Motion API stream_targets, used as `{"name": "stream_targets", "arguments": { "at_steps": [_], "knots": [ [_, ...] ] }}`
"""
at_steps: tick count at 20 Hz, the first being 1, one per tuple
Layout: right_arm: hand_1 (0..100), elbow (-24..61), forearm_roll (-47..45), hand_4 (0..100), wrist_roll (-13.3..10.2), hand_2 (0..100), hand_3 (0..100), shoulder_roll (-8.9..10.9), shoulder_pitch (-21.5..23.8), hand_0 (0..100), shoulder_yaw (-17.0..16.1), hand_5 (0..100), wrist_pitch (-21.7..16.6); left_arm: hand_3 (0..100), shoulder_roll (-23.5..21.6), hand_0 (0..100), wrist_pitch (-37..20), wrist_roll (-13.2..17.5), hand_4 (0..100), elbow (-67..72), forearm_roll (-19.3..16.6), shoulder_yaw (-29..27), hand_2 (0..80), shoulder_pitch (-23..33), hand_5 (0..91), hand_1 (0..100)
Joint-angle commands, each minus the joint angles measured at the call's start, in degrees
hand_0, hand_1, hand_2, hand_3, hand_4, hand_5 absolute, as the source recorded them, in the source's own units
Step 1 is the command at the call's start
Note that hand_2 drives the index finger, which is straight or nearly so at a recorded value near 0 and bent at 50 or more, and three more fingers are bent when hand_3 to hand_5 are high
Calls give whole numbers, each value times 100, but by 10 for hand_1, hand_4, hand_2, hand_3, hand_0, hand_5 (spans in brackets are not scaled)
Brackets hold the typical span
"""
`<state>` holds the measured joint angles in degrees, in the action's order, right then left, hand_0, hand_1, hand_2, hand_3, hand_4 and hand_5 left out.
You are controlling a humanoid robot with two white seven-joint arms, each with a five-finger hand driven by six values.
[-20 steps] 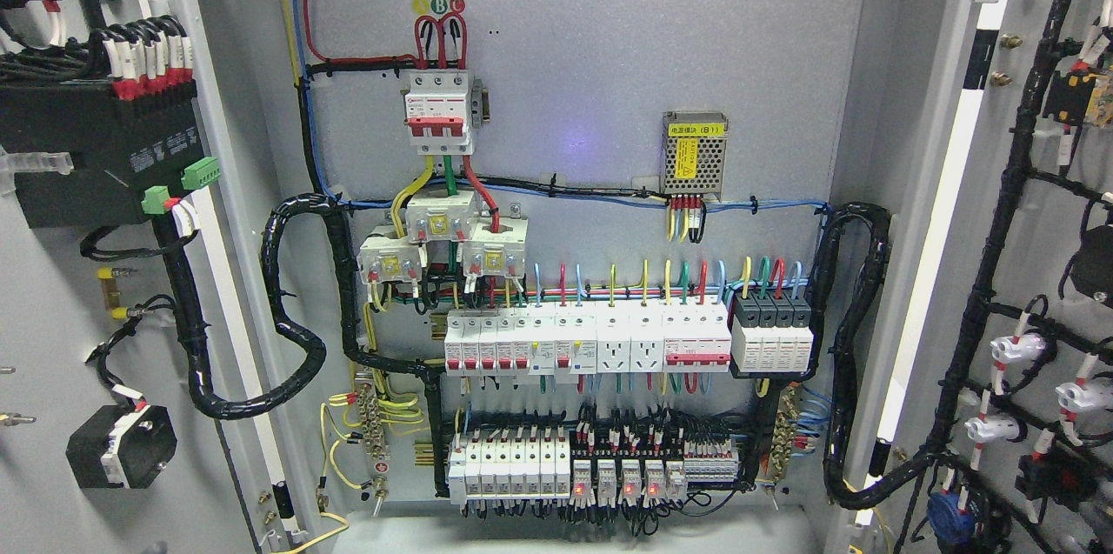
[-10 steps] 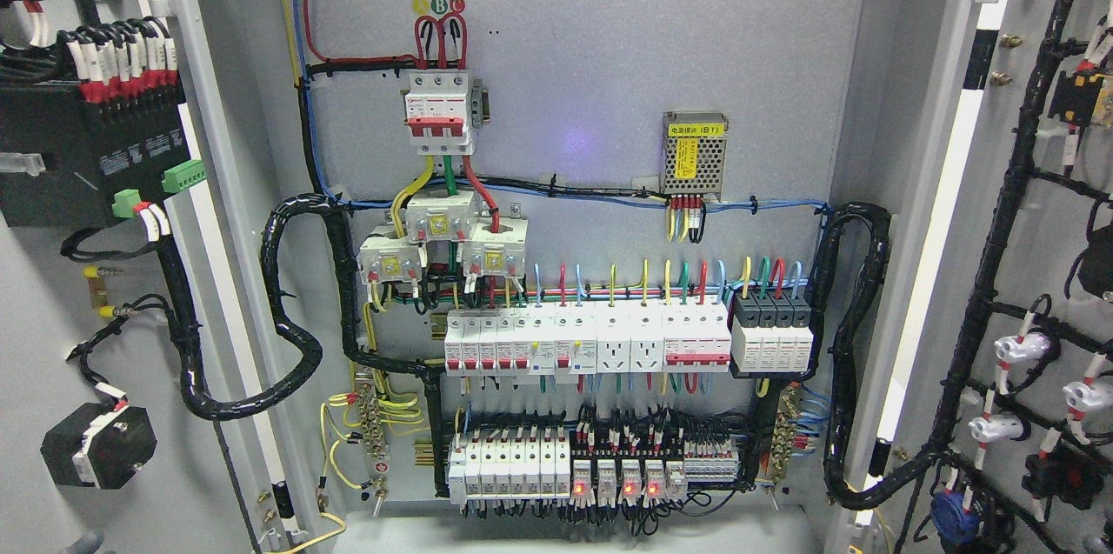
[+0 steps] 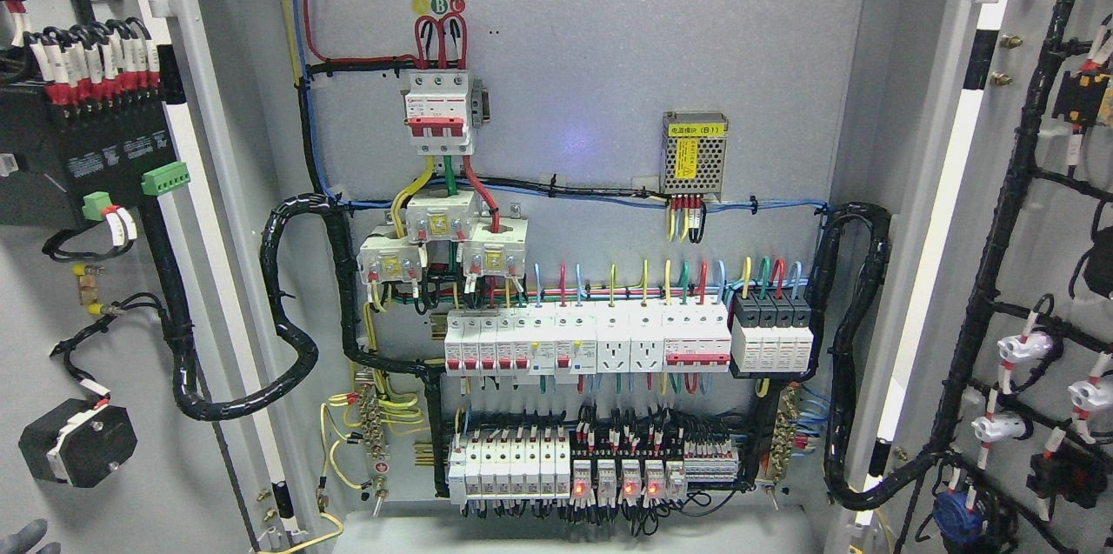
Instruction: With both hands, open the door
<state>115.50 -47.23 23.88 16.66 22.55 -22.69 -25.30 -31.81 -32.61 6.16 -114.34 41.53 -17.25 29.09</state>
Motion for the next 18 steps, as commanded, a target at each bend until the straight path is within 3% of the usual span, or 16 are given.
{"name": "stream_targets", "arguments": {
  "at_steps": [1, 18],
  "knots": [
    [0, -27, -5, 0, 3, 0, 0, -31, 101, 194, -157, 0, -1, 0, -334, 0, 0, 0, 0, 386, 215, -279, 0, 0, 0, 0],
    [0, -53, -14, 0, -6, 0, 0, -233, 110, 194, -272, 0, 7, 0, -405, 0, 0, 0, 0, 755, 356, -314, 0, -79, 0, 0]
  ]
}}
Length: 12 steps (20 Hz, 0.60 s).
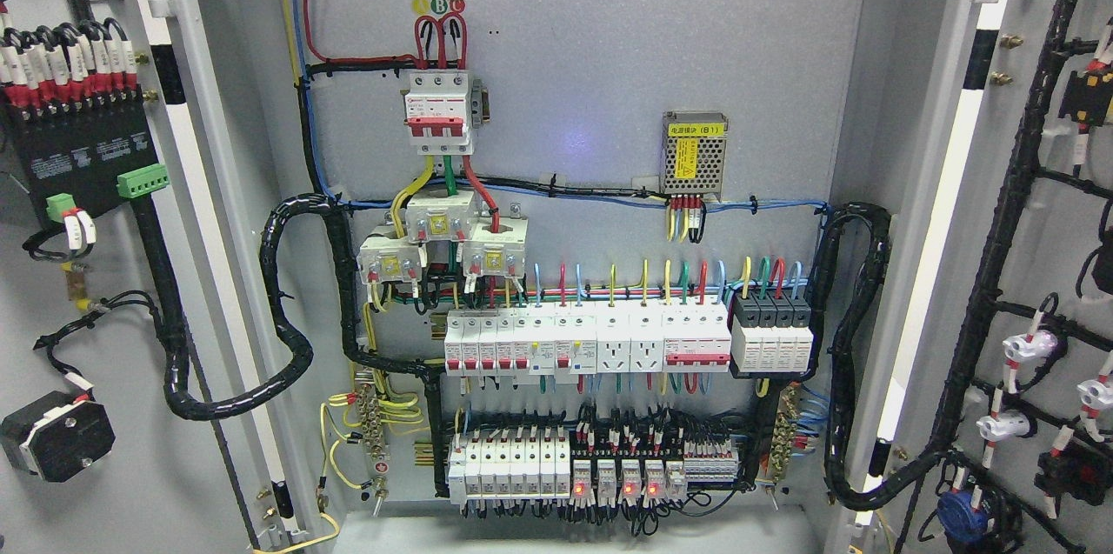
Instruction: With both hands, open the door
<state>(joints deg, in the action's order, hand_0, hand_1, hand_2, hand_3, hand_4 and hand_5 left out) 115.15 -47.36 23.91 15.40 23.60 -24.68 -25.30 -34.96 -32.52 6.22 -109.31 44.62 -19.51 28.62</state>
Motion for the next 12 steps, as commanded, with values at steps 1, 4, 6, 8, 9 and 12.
{"name": "stream_targets", "arguments": {
  "at_steps": [1, 4, 6, 8, 9, 12],
  "knots": [
    [0, -19, -1, 0, -9, 0, 0, -108, 5, 194, -72, 0, 7, 0, -98, 0, -9, -6, 0, 261, 64, -88, 0, -32, 0, 0],
    [0, 51, -1, 0, -9, 0, 0, -108, 31, 194, -37, 0, -1, 0, -133, 0, -9, -6, 0, 261, 64, -88, 0, -32, 0, 0],
    [0, 130, -1, 0, -9, 0, 0, -81, 92, 194, 7, 0, -1, 0, -133, 0, -9, 2, 0, 261, 73, -88, 0, -32, 0, 0],
    [0, 174, -1, 0, -9, 0, 0, -72, 101, 194, 24, 0, -1, 0, -142, 0, -9, -6, 0, 261, 108, -88, 0, -32, 0, 0],
    [0, 174, -10, 0, -9, 0, 0, -72, 101, 194, 42, 0, -10, 0, -142, 0, -9, -6, 0, 261, 134, -96, 0, -32, 0, 0],
    [0, 200, -1, 0, -1, 0, 0, -11, 110, 194, 68, 0, -106, 0, -151, 0, -9, -6, 0, 261, 152, -96, 0, -32, 0, 0]
  ]
}}
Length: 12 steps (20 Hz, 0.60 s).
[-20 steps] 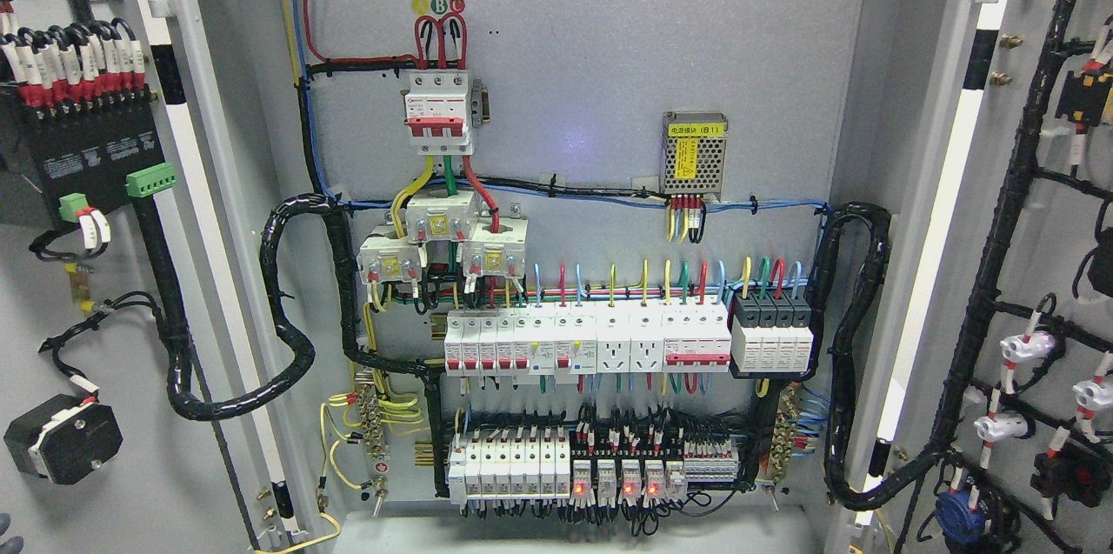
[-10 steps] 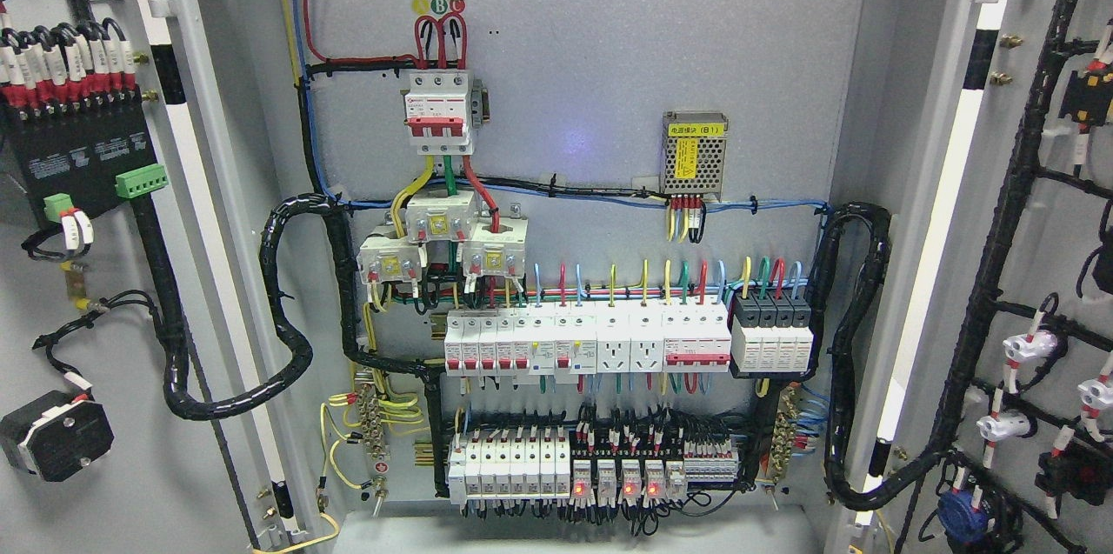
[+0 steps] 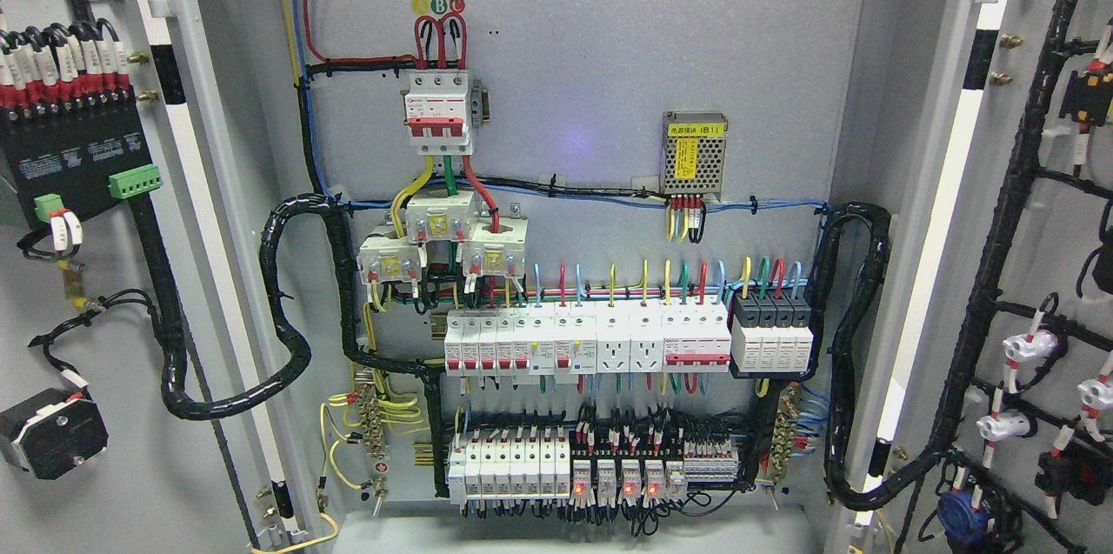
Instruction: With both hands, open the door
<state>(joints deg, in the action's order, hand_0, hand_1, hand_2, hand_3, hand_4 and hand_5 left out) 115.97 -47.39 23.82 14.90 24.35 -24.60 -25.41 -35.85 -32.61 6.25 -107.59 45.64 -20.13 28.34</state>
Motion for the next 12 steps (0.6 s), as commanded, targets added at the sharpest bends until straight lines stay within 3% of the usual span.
{"name": "stream_targets", "arguments": {
  "at_steps": [1, 3, 12],
  "knots": [
    [0, 136, 1, 0, 9, 0, 0, 48, 70, 194, 86, 0, -156, 0, -79, 0, 0, -10, 0, 89, 50, -35, 0, -13, 0, 0],
    [0, 163, 1, 0, 9, 0, 0, 57, 114, 194, 297, 0, -245, 0, -88, 0, 0, -10, 0, 107, 50, -35, 0, -4, 0, 0],
    [0, 198, 1, 0, 9, 0, 0, 250, 88, 194, 526, 0, -263, 0, -124, 0, 0, -10, 0, 115, 138, -35, 0, -13, 0, 0]
  ]
}}
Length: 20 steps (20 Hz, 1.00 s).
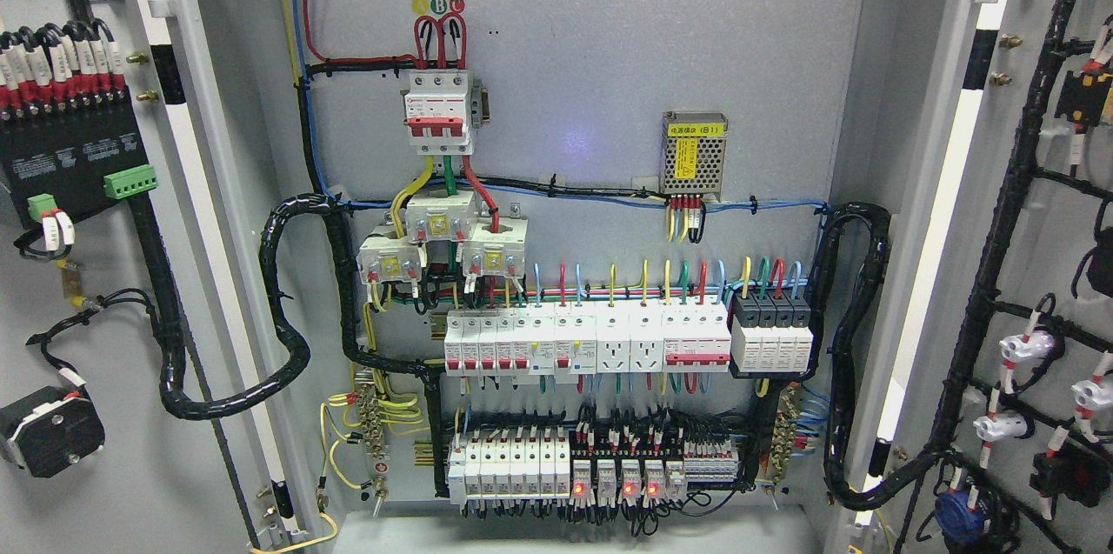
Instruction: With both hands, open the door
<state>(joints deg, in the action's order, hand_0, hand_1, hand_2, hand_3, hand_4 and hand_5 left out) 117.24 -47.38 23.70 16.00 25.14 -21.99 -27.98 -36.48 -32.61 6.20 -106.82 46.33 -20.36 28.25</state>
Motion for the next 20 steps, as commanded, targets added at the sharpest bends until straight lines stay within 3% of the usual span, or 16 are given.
{"name": "stream_targets", "arguments": {
  "at_steps": [1, 12, 17, 20],
  "knots": [
    [0, 62, 9, 0, 20, 0, 0, 140, 0, 194, 326, 0, -6, 0, -70, 0, 0, -4, 0, 30, 69, -12, 0, -4, 0, 0],
    [0, 71, 27, 0, 11, 0, 0, 254, 9, 194, 889, 0, -6, 0, -166, 0, 0, 4, 0, -426, 87, 146, 0, 23, 0, 0],
    [0, 62, 45, 0, 11, 0, 0, 254, 35, 194, 898, 0, -6, 0, -175, 0, 18, 31, 0, -638, 52, 637, 0, 31, 0, 0],
    [0, 10, 71, 0, 11, 0, 0, 245, 44, 194, 1082, 0, -6, 0, -158, 0, 9, 48, 0, -664, 25, 1006, 0, 67, 0, 0]
  ]
}}
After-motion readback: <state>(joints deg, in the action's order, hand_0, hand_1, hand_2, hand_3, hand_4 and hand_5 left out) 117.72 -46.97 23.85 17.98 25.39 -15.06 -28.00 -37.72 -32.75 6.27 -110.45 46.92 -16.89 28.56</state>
